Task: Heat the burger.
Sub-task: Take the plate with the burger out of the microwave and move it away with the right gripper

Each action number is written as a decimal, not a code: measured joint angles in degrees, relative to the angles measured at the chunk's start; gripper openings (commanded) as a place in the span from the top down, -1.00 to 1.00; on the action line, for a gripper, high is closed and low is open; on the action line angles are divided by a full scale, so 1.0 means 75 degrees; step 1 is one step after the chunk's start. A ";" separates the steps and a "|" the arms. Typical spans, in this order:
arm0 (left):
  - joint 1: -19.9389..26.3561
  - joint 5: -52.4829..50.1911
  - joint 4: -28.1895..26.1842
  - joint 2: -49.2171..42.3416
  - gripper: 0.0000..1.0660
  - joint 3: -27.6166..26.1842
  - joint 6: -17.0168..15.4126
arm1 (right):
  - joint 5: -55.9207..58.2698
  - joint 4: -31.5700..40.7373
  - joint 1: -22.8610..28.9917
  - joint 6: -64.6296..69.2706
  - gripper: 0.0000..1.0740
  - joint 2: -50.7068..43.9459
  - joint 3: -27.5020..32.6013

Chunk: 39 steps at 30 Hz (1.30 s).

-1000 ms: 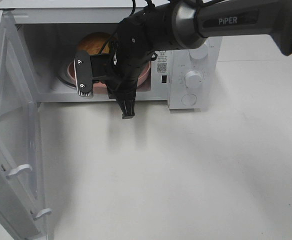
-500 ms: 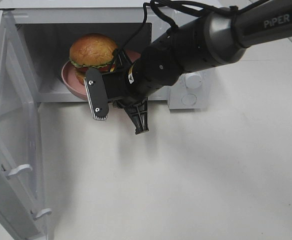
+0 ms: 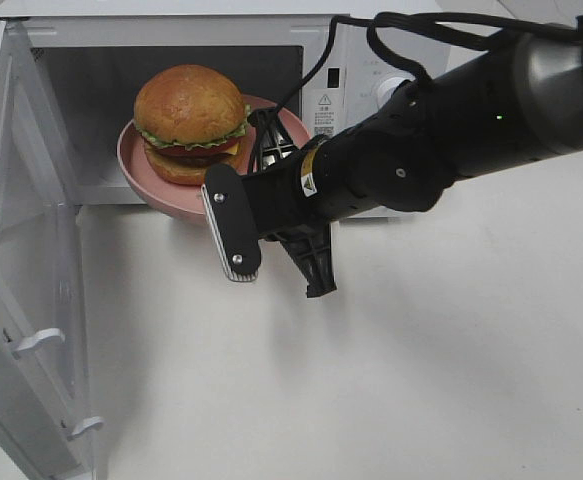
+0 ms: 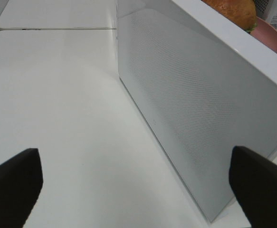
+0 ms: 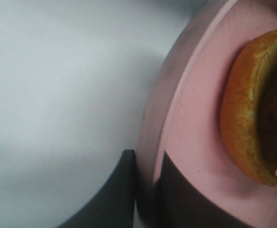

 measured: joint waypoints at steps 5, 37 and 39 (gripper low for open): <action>0.0000 0.0000 0.0000 0.0000 -0.88 0.0000 0.0000 | 0.0008 -0.0015 0.0000 0.0000 1.00 -0.0573 0.0665; 0.0000 0.0000 0.0000 0.0000 -0.88 0.0000 0.0000 | 0.1658 -0.0076 -0.0015 0.0733 1.00 -0.5157 0.3957; 0.0000 0.0000 0.0000 0.0000 -0.88 0.0000 0.0000 | 0.1841 -0.0168 -0.0015 0.0940 1.00 -0.5294 0.3995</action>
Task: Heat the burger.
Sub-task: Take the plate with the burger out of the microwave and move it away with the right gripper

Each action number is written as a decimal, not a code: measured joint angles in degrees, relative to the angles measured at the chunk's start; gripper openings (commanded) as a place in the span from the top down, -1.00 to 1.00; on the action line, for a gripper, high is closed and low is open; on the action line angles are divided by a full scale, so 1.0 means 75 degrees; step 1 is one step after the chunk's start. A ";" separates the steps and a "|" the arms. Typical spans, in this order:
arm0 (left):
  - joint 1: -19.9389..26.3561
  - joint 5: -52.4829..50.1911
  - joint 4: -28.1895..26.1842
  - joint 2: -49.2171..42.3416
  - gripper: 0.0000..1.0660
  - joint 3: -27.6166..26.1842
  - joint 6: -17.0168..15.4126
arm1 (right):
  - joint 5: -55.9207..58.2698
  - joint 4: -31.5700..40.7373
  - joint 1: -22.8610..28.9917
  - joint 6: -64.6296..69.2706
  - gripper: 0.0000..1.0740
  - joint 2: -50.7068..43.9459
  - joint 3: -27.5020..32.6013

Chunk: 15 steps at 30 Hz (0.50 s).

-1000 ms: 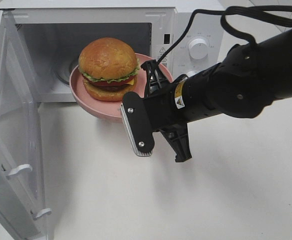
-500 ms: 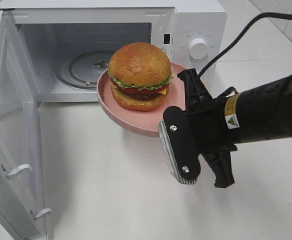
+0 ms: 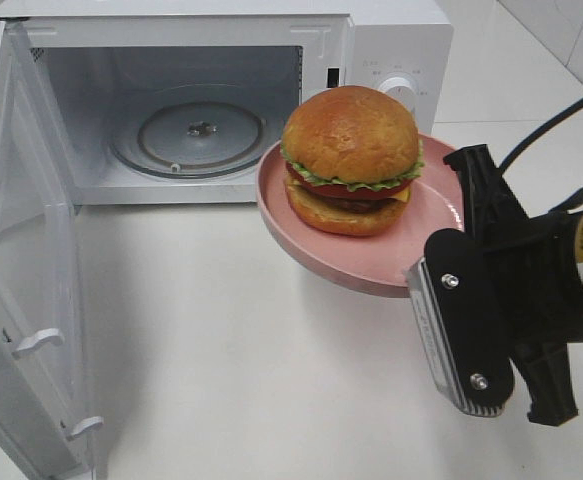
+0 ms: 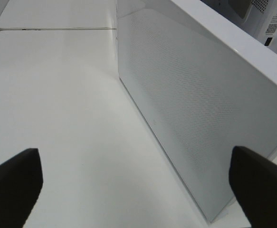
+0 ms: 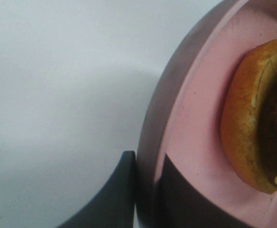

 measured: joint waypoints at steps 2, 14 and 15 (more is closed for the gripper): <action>0.0000 0.0000 0.0000 0.0000 -0.88 0.0000 0.0000 | 0.0359 -0.0191 0.0000 0.0451 1.00 -0.0229 0.0084; 0.0000 0.0000 0.0000 0.0000 -0.88 0.0000 0.0000 | 0.2475 -0.1620 0.0000 0.3568 1.00 -0.1352 0.0176; 0.0000 0.0000 0.0000 0.0000 -0.88 0.0000 0.0000 | 0.2475 -0.1620 0.0000 0.3568 1.00 -0.1352 0.0176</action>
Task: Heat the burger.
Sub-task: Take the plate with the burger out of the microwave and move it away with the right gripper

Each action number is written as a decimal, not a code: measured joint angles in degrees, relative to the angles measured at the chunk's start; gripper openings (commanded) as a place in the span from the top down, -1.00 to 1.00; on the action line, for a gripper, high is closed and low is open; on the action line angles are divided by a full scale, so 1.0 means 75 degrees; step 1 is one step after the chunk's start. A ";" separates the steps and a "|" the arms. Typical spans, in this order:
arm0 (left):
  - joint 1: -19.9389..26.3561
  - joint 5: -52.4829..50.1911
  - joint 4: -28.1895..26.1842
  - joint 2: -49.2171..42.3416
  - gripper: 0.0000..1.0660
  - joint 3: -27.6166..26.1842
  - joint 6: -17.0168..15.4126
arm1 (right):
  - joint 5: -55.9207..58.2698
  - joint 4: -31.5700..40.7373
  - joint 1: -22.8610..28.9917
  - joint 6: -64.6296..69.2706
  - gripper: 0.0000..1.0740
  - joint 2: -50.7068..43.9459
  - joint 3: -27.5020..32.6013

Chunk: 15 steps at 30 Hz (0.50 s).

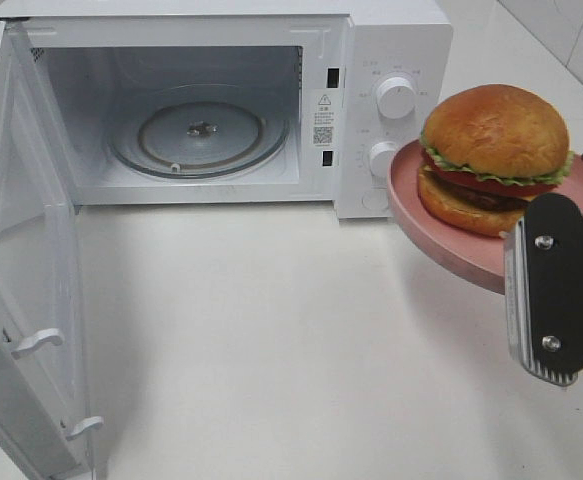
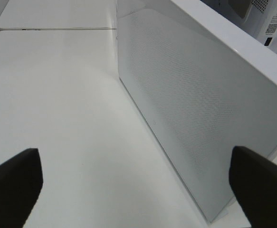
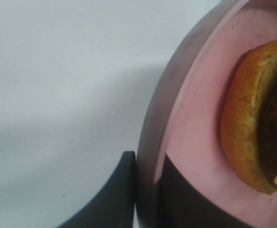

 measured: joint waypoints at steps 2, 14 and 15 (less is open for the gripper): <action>0.0000 0.0000 0.0000 0.0000 -0.88 0.0000 0.0000 | 0.0397 -0.0008 0.0000 0.0466 1.00 -0.0084 0.0023; 0.0000 0.0000 0.0000 0.0000 -0.88 0.0000 0.0000 | 0.1566 -0.0947 0.0000 0.2872 1.00 -0.0092 0.0023; 0.0000 0.0000 0.0000 0.0000 -0.88 0.0000 0.0000 | 0.1772 -0.1131 0.0000 0.3392 1.00 -0.0092 0.0023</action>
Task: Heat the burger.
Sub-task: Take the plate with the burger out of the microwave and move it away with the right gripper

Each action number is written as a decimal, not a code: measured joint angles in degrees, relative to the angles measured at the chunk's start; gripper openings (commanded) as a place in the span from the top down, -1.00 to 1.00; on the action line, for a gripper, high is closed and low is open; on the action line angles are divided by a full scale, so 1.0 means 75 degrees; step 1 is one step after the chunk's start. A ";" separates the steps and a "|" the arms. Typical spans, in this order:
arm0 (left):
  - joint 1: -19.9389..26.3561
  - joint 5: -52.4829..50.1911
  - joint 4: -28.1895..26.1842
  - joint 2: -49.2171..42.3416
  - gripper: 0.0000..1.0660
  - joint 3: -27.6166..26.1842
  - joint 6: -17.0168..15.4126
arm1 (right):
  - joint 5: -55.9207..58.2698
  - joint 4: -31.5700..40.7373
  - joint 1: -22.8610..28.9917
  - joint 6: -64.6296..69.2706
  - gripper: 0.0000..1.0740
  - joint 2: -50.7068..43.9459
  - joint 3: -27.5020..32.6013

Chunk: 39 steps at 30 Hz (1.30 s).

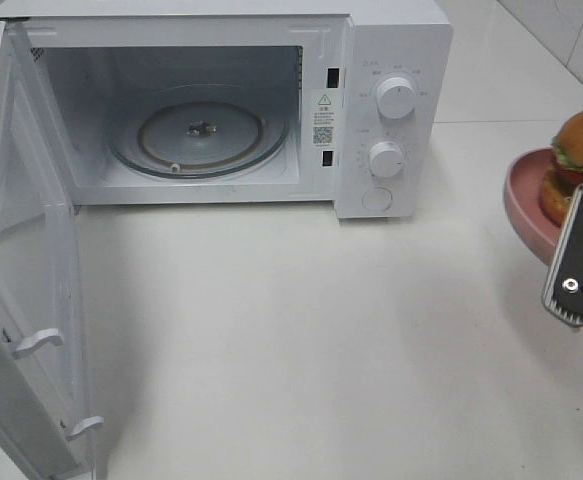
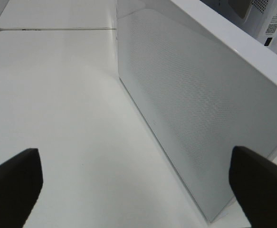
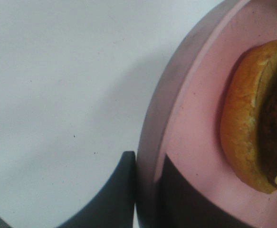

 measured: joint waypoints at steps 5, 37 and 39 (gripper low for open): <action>0.0000 0.0000 0.0000 0.0000 -0.88 0.0000 0.0000 | 0.0680 -0.0084 0.0000 0.1146 1.00 -0.0008 0.0000; 0.0000 0.0000 0.0000 0.0000 -0.88 0.0000 0.0000 | 0.1749 -0.0481 0.0000 0.6547 1.00 0.2567 -0.0367; 0.0000 0.0000 0.0000 0.0000 -0.88 0.0000 0.0000 | 0.1734 -0.0489 0.0000 0.6715 1.00 0.2659 -0.0428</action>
